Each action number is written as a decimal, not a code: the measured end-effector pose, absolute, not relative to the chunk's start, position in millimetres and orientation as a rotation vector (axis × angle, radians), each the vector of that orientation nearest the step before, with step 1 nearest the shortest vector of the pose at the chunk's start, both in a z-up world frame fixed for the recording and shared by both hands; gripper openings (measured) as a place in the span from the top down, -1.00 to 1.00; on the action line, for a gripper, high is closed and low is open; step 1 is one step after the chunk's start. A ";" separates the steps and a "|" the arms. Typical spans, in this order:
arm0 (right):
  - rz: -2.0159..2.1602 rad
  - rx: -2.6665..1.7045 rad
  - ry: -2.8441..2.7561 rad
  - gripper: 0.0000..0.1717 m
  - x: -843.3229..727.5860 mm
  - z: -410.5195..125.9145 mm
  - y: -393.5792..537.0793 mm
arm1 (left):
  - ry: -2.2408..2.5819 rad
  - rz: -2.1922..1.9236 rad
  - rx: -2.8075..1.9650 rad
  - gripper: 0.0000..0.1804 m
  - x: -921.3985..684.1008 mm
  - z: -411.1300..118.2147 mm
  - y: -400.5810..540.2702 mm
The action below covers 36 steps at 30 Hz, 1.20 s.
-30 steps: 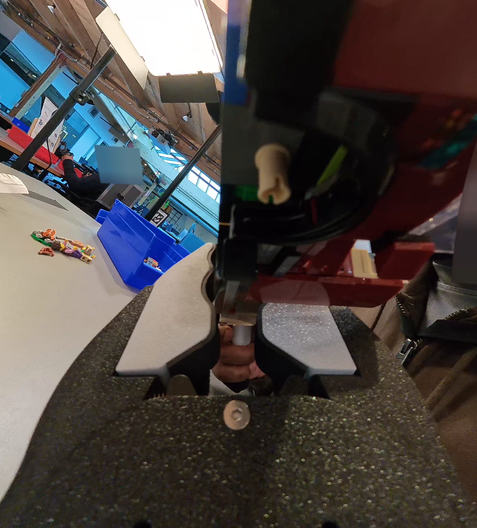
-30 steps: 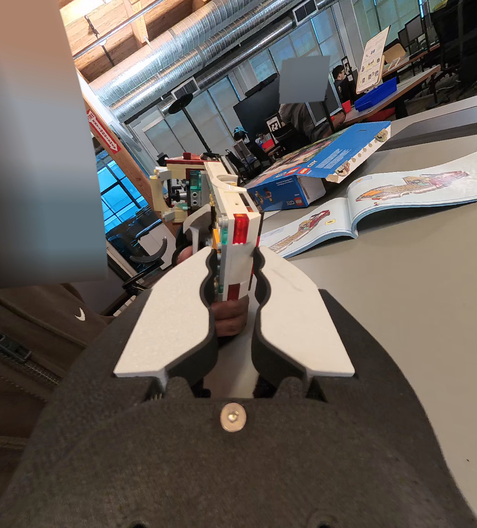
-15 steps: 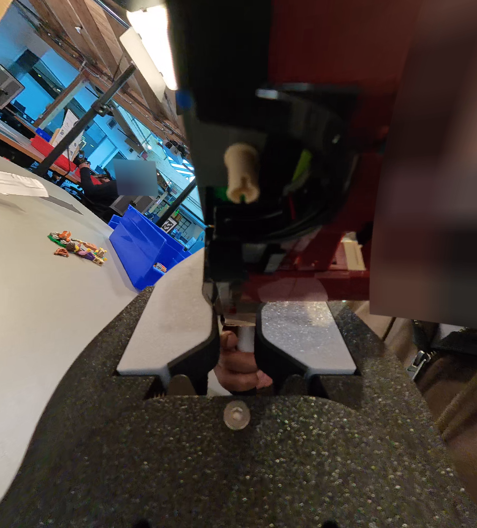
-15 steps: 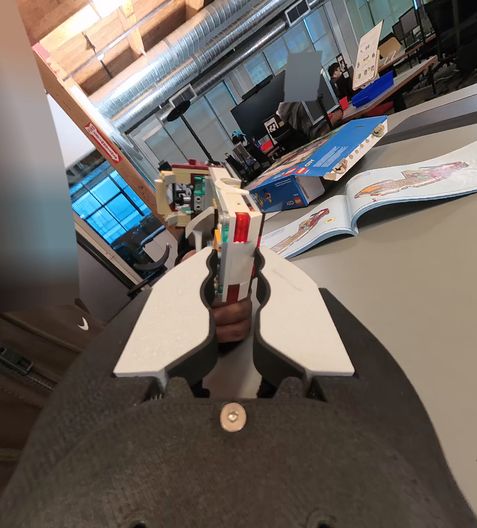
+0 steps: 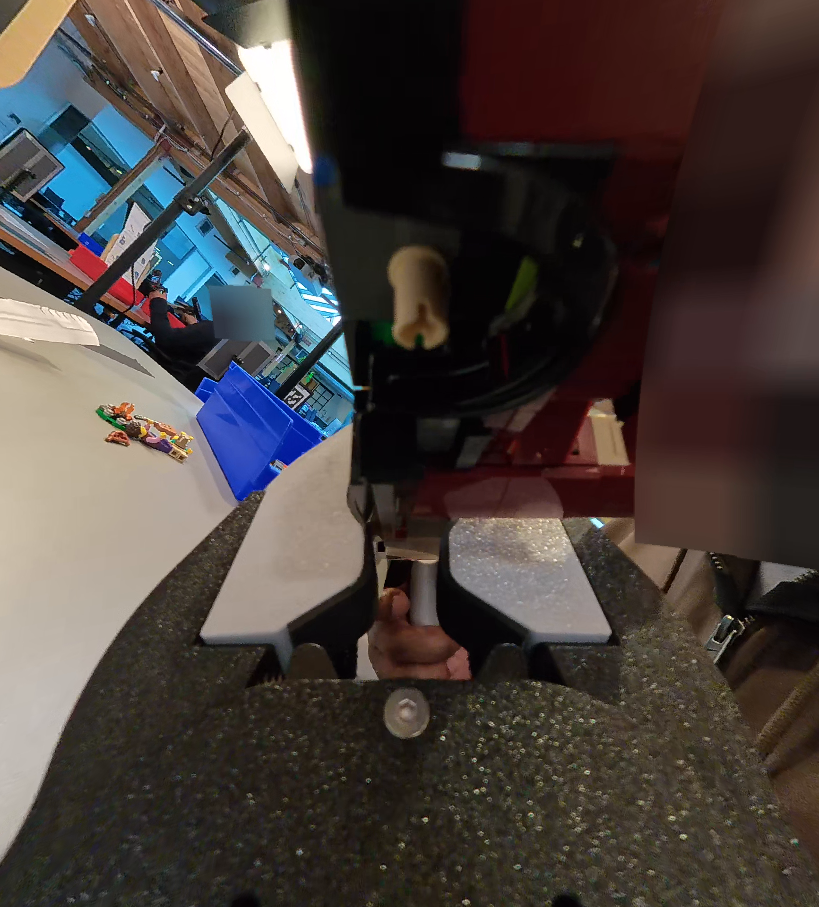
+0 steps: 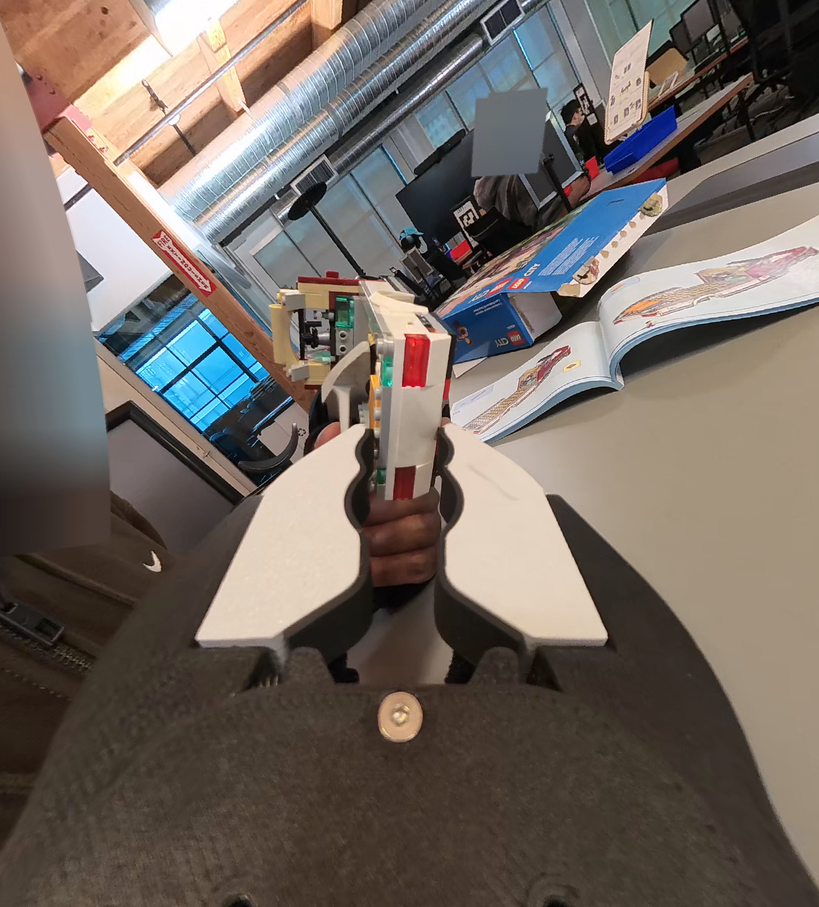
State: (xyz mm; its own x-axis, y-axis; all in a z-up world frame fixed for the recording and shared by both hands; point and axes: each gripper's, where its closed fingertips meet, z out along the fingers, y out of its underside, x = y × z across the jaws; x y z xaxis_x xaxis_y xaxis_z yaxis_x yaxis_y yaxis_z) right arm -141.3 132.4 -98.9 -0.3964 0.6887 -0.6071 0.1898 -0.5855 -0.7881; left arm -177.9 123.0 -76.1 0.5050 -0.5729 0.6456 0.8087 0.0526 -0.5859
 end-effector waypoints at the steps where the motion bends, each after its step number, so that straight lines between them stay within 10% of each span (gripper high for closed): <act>1: 2.043 -1.475 -1.195 0.72 -141.1 -99.4 132.4 | -0.263 -1.068 -1.090 0.74 -177.4 -76.3 122.9; 25: 1.996 -1.482 -1.256 0.72 -140.7 -105.0 134.7 | -0.245 -1.037 -1.157 0.74 -175.6 -79.8 125.8; 36: 1.677 -1.426 -1.744 0.29 -133.5 -127.0 137.6 | -0.031 -1.063 -1.447 0.74 -158.4 -96.4 126.3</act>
State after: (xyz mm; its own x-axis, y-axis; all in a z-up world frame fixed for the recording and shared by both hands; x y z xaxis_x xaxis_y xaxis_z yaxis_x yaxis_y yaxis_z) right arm -133.5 137.6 -127.0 -0.4435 0.8086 -0.3867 0.4184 -0.1948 -0.8871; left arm -158.4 126.3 -96.4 0.5710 -0.5602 0.6001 0.5941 -0.2224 -0.7730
